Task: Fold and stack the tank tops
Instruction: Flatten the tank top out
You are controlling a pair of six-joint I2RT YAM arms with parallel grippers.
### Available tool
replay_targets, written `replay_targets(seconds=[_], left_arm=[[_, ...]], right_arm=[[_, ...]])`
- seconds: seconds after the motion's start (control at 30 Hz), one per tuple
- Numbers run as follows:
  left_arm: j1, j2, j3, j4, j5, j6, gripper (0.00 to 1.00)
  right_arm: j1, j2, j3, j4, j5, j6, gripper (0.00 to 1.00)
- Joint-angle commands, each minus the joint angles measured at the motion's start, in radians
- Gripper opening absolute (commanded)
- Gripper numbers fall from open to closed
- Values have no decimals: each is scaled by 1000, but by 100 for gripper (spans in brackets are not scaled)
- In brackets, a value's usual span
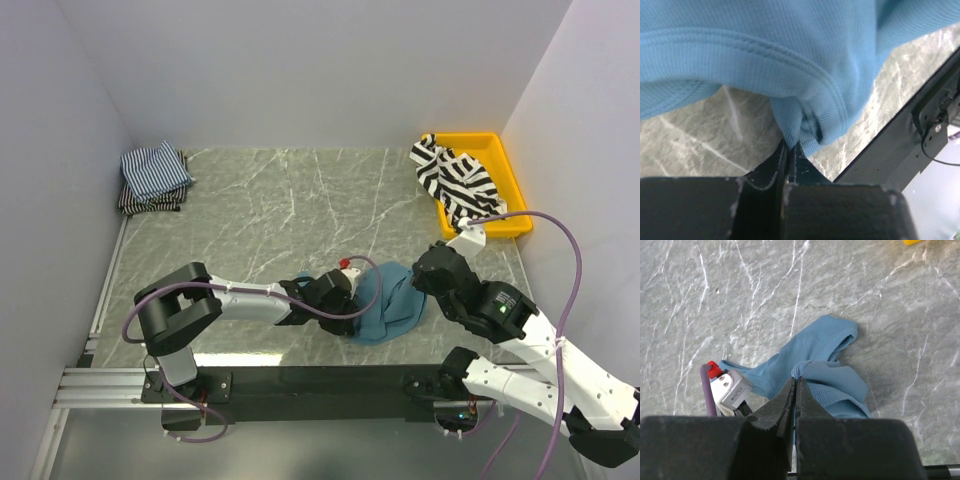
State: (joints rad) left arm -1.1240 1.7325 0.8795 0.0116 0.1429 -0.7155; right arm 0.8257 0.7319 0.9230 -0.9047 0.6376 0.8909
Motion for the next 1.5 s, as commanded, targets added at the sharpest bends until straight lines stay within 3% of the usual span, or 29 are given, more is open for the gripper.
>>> replay_targets(seconds=[0.0,0.2,0.3,0.33,0.47,0.63,0.77,0.87,1.2,1.47], left_arm=[[-5,-72,35,-54,-49,7,0],[176,-376,88,-199,-22,-38,1],[337,-528,168,-326,-40,-45,1],[415,-553,241,-402,-58,-39,1],[559,-603,476,-531,-138,-22,1],[703,-570,767,-550,-167,-65,1],[733,-567,875,-549,-206,-101,1],[737,-590,918,-561,-238,-105,1],[737,-761,747,-562,-287,-183,1],[751,-674,730,-495,-318,-245,1]], right_arm=[[-13,0,31,41,20,-29,0],[-114,27,140,167,53,-176,0],[-255,78,191,291,-22,-280,0],[-305,95,207,340,-64,-317,0],[-512,196,357,427,-265,-340,0],[-579,294,566,451,-427,-334,0],[-600,357,726,423,-519,-317,0],[-612,334,738,431,-588,-287,0],[-614,149,602,466,-708,-193,0],[-617,295,657,507,-751,-176,0]])
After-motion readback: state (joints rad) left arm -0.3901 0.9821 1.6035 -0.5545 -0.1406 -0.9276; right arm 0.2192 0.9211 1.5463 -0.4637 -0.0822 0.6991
